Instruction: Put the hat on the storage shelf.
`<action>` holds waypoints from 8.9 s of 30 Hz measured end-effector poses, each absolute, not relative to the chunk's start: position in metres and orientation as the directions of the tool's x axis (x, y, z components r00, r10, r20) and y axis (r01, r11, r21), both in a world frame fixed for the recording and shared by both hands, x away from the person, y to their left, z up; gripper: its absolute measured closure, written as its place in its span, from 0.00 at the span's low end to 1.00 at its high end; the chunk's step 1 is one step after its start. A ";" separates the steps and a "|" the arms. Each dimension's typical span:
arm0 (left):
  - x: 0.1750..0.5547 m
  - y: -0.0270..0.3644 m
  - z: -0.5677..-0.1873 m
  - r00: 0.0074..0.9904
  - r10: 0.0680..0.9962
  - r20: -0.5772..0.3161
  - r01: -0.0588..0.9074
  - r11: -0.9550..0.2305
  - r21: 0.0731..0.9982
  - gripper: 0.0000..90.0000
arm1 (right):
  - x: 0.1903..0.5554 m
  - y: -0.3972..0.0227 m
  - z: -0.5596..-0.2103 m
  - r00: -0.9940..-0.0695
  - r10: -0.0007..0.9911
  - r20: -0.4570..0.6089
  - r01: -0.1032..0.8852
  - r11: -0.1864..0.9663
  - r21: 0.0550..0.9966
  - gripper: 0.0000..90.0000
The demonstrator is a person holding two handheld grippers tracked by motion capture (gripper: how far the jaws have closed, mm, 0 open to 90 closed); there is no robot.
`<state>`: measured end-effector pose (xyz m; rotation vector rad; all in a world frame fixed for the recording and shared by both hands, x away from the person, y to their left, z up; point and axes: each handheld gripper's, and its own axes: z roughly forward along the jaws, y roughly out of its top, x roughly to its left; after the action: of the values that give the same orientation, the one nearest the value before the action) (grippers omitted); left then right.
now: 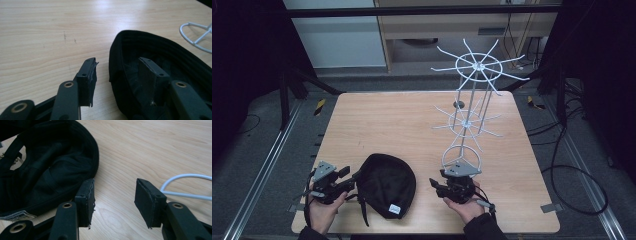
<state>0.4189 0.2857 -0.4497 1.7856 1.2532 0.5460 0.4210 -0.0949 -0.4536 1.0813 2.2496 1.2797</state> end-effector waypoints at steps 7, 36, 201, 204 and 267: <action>0.424 0.278 -0.459 0.409 0.908 -0.085 0.582 -0.188 0.791 0.65 | 0.426 -0.069 -0.454 -0.674 0.732 0.100 0.467 0.317 0.825 0.56; 0.422 0.275 -0.465 0.418 0.907 -0.051 0.606 -0.236 0.760 0.90 | 0.443 -0.022 -0.488 -0.699 0.701 0.140 0.538 0.388 0.748 0.53; 0.402 0.180 -0.382 0.737 0.645 -0.204 0.343 -0.096 0.935 0.93 | 0.411 -0.056 -0.423 -0.832 0.554 0.043 0.285 0.360 0.888 1.00; 0.403 0.181 -0.387 0.731 0.653 -0.197 0.356 -0.118 0.927 0.93 | 0.411 -0.056 -0.424 -0.832 0.555 0.009 0.281 0.406 0.870 1.00; 0.405 0.310 -0.461 0.344 0.937 -0.060 0.615 -0.177 0.768 0.60 | 0.414 -0.107 -0.457 -0.706 0.706 0.050 0.413 0.354 0.839 0.59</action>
<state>0.4054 0.3098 -0.4609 1.8901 1.3598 0.5692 0.4143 -0.1070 -0.4570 0.9895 2.3001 1.2847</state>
